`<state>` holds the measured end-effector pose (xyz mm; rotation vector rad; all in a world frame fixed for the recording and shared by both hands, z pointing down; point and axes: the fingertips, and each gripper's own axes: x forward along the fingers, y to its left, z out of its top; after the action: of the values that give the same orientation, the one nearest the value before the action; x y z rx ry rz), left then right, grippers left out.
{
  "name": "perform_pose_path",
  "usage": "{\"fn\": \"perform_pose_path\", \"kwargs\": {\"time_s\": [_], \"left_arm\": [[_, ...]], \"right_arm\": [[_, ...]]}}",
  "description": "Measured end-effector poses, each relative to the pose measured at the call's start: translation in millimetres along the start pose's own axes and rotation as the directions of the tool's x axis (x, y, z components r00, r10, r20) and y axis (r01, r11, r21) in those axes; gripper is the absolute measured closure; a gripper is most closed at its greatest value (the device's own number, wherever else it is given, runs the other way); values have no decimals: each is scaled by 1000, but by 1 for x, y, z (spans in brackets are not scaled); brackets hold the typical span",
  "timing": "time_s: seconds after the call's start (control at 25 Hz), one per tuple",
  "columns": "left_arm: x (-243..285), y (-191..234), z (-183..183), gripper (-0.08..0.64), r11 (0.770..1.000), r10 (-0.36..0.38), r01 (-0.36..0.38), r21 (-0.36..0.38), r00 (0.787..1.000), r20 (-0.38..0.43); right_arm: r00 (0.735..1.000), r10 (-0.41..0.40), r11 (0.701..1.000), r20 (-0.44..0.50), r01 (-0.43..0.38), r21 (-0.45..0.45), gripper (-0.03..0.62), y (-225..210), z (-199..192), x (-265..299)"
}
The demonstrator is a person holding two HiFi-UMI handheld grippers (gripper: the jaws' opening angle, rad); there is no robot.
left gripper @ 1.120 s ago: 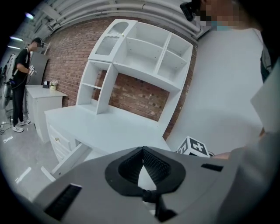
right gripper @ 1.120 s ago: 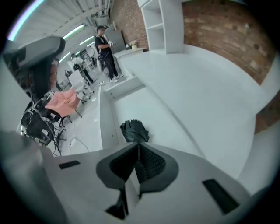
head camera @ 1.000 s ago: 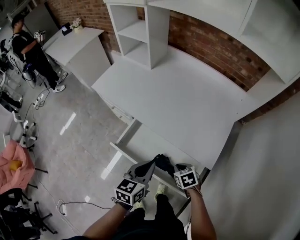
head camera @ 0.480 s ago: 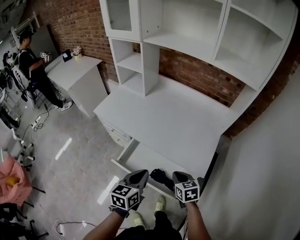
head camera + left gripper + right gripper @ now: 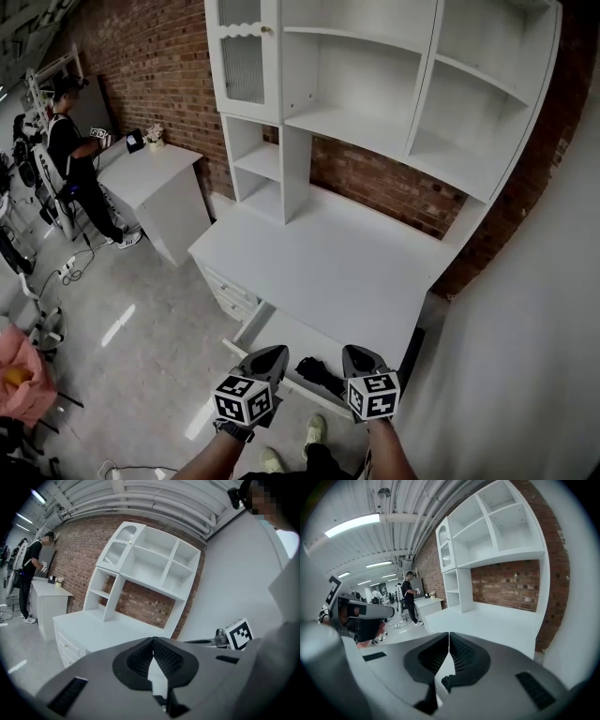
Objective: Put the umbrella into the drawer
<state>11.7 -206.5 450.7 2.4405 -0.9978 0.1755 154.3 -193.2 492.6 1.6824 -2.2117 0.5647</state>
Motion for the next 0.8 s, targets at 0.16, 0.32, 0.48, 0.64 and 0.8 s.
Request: {"fn": "perform_pose_path", "kwargs": {"time_s": [0.16,0.32,0.48,0.64,0.8], "left_arm": [[-15,1,22,554,1000,3,-3,8,999,37],[-30,-2,46,554,1000,7,-9,27,997,73],[-44,-11,66,554,999,-5,0,49,995,104],[-57,-18,83,554,998,-23,14,63,991,135],[-71,-27,97,554,997,-29,16,81,986,163]], "right_arm": [[998,-12,1000,58,12,-7,585,6,24,-17],[991,-32,999,131,34,-14,586,8,53,-37],[981,-32,999,190,37,-24,585,15,77,-55],[972,-24,998,233,36,-50,586,27,97,-69],[961,-32,997,276,51,-61,588,32,112,-86]]}}
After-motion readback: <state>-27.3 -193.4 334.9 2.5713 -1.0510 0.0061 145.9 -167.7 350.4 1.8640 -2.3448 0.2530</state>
